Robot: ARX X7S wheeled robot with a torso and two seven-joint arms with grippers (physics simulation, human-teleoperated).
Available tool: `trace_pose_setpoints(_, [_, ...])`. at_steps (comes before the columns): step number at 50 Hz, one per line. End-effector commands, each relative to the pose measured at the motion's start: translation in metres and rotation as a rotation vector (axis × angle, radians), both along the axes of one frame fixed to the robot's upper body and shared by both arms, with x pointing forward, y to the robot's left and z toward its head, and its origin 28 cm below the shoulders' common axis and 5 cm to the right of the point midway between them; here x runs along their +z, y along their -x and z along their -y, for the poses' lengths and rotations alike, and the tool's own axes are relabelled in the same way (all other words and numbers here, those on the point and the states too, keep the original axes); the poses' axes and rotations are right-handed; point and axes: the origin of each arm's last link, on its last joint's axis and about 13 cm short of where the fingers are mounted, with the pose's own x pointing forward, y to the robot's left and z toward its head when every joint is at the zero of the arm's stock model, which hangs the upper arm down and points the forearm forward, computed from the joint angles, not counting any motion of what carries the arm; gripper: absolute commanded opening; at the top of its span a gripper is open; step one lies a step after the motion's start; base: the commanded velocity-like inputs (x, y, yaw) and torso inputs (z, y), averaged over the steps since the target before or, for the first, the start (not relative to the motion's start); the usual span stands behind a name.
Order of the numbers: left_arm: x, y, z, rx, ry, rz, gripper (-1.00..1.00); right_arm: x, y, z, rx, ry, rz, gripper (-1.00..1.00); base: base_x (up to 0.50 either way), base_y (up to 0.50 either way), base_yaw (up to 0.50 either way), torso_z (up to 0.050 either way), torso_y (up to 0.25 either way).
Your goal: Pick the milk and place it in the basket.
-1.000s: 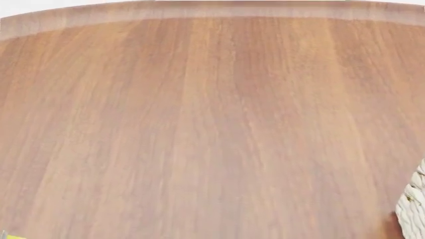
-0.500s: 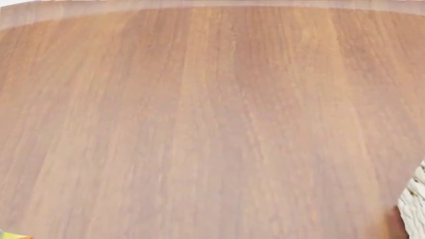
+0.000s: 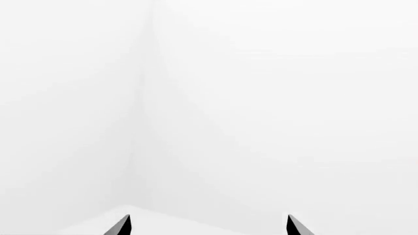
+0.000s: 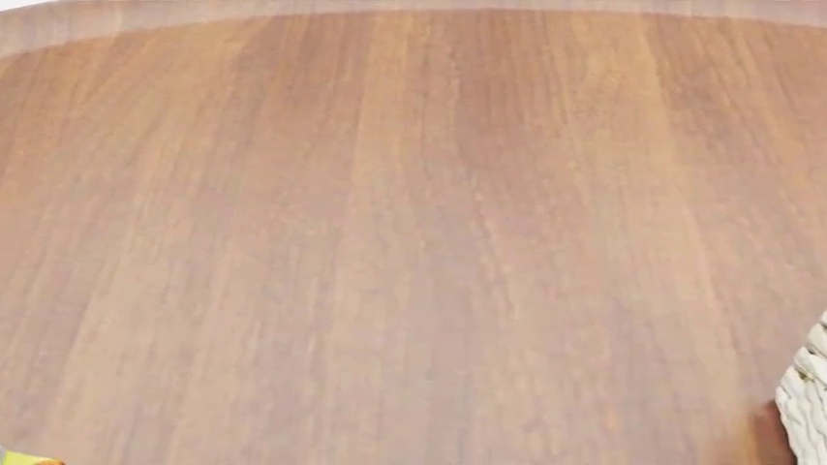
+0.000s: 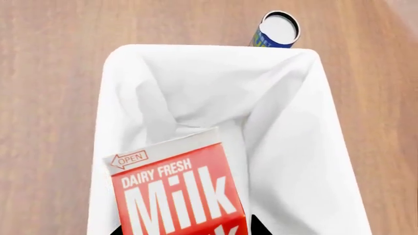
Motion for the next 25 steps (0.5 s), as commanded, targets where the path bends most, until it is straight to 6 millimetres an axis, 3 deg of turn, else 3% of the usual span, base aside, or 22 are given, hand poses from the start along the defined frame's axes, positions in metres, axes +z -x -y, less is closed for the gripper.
trace_pose_setpoints(1, [-0.002,0.001,-0.005,0.037,0.012,0.022,1.00,0.013,-0.001,0.003,-0.022,0.053,0.090,-1.00,0.00,0.00,0.00,0.000,0.000])
trace_pose_setpoints(25, [-0.001,0.002,-0.005,0.040,-0.003,0.029,1.00,0.006,-0.018,0.011,-0.124,0.175,0.171,-1.00,0.00,0.00,0.00,0.000,0.001])
